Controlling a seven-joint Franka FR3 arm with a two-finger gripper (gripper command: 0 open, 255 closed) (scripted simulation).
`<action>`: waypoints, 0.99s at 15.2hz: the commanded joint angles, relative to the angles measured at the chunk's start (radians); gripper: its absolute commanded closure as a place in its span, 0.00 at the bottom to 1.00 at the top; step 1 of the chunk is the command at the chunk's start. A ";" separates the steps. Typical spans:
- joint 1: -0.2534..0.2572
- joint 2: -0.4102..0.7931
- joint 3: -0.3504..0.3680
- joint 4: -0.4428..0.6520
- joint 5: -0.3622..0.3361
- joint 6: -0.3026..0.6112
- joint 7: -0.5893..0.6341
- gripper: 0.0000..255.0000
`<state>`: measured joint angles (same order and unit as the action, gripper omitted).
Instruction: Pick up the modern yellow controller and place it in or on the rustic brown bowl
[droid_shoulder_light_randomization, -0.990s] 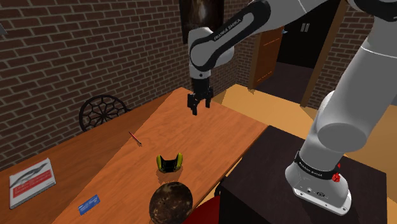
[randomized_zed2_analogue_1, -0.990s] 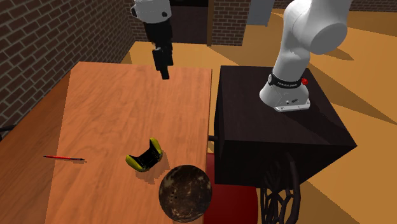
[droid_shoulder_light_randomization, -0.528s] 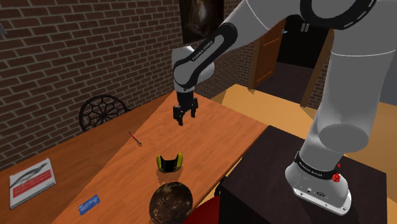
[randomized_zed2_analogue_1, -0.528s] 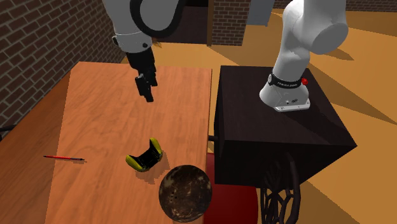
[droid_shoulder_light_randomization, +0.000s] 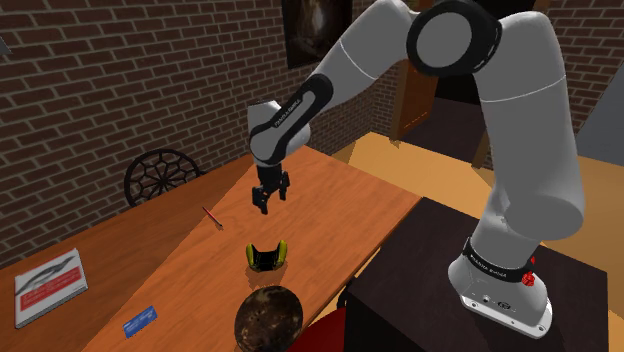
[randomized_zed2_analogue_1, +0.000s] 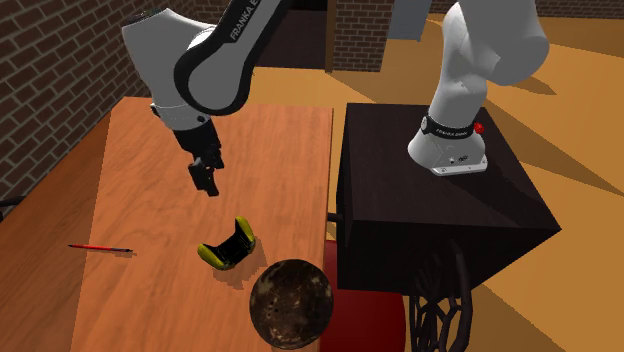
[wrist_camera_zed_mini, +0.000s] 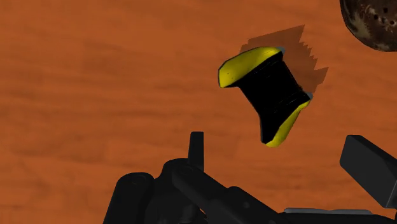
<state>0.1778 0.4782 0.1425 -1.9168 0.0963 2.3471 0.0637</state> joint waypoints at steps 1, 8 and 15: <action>0.017 0.084 0.001 0.082 -0.014 0.006 0.003 0.00; 0.077 0.365 0.000 0.405 -0.055 -0.026 0.000 0.00; 0.097 0.476 -0.002 0.501 -0.065 -0.009 -0.001 0.00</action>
<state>0.2741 0.9404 0.1408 -1.4238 0.0324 2.3322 0.0640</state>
